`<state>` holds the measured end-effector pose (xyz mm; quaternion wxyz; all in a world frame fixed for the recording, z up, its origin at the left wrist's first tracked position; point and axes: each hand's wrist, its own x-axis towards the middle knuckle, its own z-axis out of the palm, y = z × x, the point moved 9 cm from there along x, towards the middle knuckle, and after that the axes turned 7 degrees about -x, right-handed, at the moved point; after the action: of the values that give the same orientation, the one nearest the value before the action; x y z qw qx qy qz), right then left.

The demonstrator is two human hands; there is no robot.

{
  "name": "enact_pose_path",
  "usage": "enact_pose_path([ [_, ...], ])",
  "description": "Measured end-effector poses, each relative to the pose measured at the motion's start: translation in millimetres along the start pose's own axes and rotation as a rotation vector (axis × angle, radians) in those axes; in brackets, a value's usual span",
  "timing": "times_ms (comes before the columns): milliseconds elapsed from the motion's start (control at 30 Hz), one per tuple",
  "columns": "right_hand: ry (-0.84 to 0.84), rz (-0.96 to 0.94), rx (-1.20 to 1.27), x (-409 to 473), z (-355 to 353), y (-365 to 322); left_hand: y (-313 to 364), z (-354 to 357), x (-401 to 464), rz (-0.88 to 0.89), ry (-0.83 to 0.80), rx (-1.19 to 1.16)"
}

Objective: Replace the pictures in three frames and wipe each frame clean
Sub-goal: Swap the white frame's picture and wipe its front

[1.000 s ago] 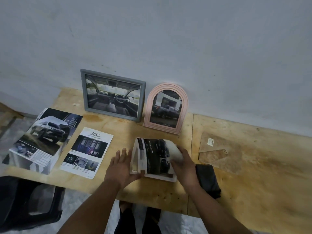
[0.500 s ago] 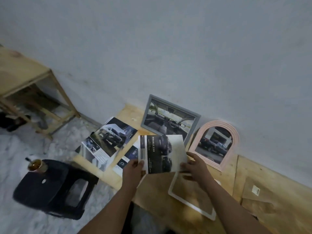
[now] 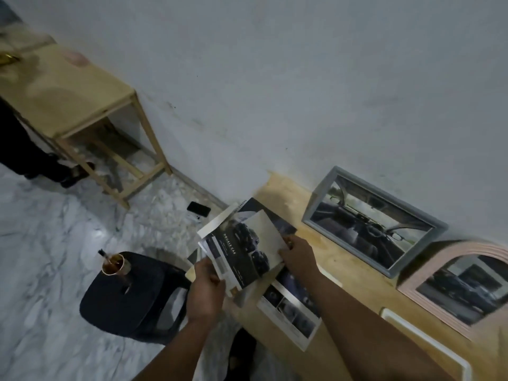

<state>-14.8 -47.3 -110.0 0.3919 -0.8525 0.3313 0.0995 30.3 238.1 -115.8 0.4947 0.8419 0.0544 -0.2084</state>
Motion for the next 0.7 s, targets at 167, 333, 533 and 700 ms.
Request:
enact_pose_path([
  [167, -0.093, 0.034, -0.079, 19.1, 32.5, 17.1, -21.5, -8.6, 26.4, -0.038, -0.099, 0.258],
  [333, 0.074, 0.136, -0.323, -26.7, -2.5, 56.3, -6.6, 10.4, 39.3, 0.415, -0.175, 0.627],
  [533, -0.041, 0.243, -0.575, -57.5, 2.2, 103.3, -3.9, 58.1, 49.0, 0.655, -0.328, 1.033],
  [700, 0.045, 0.233, -0.55, -54.9, -2.1, 100.8, -2.2, 66.2, 48.4, 0.677, -0.382, 1.104],
])
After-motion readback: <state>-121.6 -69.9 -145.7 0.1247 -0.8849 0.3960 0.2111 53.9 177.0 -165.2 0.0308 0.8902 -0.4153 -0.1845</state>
